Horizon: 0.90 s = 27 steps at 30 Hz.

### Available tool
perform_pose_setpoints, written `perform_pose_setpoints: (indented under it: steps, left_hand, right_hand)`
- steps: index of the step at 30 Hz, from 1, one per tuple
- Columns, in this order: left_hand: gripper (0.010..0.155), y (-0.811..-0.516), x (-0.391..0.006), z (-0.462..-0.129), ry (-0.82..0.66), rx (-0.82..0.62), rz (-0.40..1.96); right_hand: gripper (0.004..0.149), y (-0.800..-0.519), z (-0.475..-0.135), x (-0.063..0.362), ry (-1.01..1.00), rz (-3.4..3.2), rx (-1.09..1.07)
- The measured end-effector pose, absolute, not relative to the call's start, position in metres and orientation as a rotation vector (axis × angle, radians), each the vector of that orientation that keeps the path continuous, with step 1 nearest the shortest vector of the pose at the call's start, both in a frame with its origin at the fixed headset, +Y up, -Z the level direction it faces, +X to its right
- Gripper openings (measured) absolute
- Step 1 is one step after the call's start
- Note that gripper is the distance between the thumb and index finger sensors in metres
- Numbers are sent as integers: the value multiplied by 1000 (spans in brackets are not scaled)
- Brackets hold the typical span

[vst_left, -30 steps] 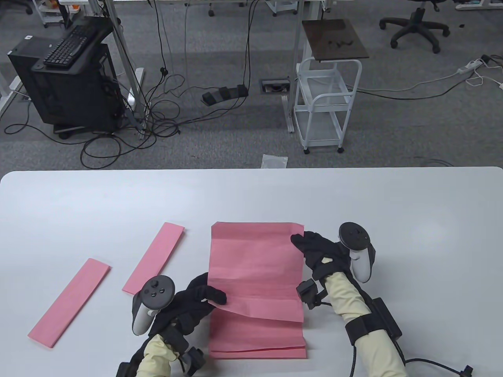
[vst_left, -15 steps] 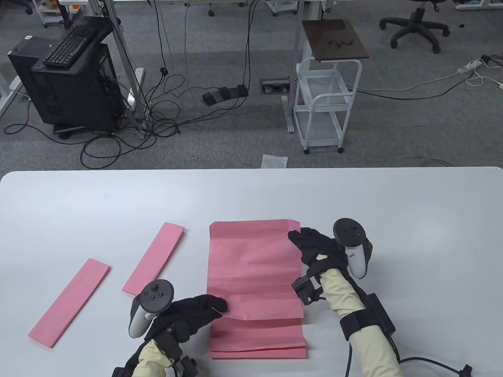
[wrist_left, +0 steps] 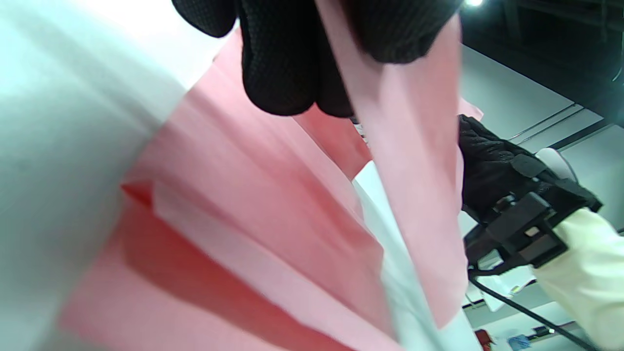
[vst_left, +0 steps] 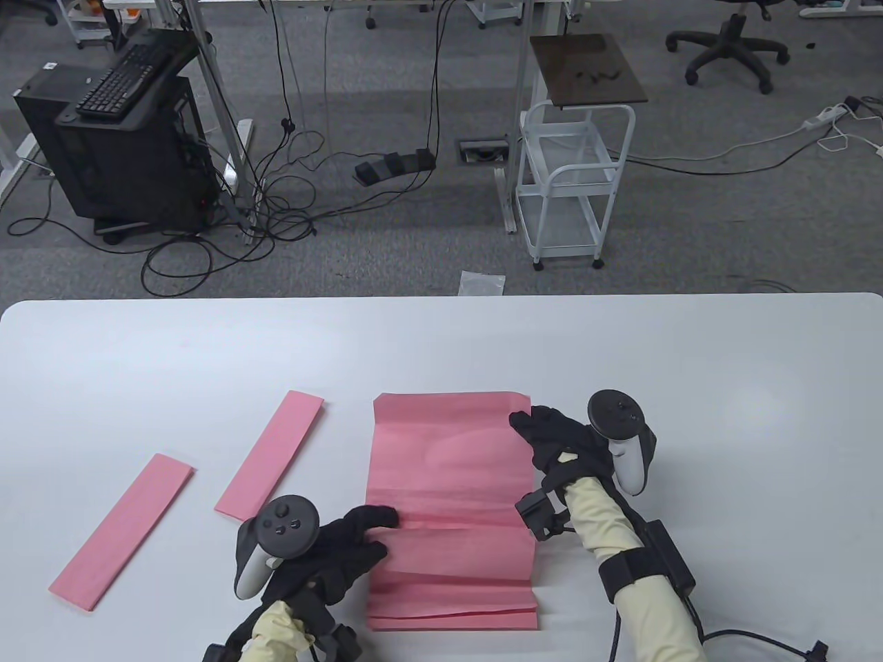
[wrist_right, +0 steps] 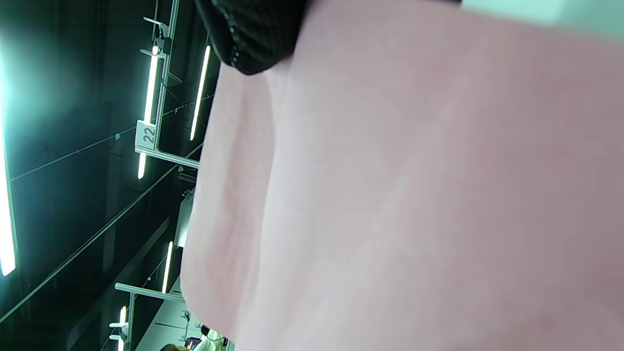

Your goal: Unfold complexly folded papers and stack

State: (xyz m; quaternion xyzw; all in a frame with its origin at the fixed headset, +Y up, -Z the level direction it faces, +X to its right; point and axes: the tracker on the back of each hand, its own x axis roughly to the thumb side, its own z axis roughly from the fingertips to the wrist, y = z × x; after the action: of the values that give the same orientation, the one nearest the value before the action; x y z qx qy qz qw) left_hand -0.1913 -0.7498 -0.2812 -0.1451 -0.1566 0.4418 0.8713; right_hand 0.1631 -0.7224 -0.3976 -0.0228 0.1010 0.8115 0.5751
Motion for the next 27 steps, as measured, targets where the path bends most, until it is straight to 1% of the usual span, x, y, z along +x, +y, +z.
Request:
perform_pose_setpoints:
  steps: [1,4,6,9,11,13,15,18,20,22,25,27]
  left_hand:
    - [36,-749,-190,-280,-337,-304,897]
    - [38,-749,-188,-279,-364,-316,839]
    - [38,-747,-187,-280,-422,-326,823]
    - [38,-749,-186,-280,-463,-467,802]
    - [39,-752,-185,-281,-454,-473,772]
    - [40,-755,-185,-282,-459,-517,729]
    - [43,-759,-186,-282,-457,-548,725]
    - [53,-766,-184,-281,-426,-590,758]
    - [56,-772,-180,-281,-432,-630,760]
    - [55,-775,-176,-280,-429,-650,736]
    - [45,-776,-166,-278,-457,-661,627]
    - [44,-778,-159,-276,-479,-687,546]
  right_hand:
    - [40,-724,-397,163,237,1904,-58]
    - [40,-730,-397,164,247,1908,-67]
    - [40,-735,-396,164,251,1923,-75]
    - [40,-744,-395,162,254,1945,-79]
    - [40,-750,-395,160,262,1944,-79]
    - [40,-755,-394,158,263,1934,-86]
    - [40,-760,-394,156,264,1938,-86]
    - [40,-762,-394,155,266,1958,-90]
    - [40,-764,-394,155,274,1967,-84]
    - [40,-764,-394,155,269,1972,-88]
    - [41,-765,-394,155,254,1993,-99]
    - [41,-766,-394,155,258,2000,-99]
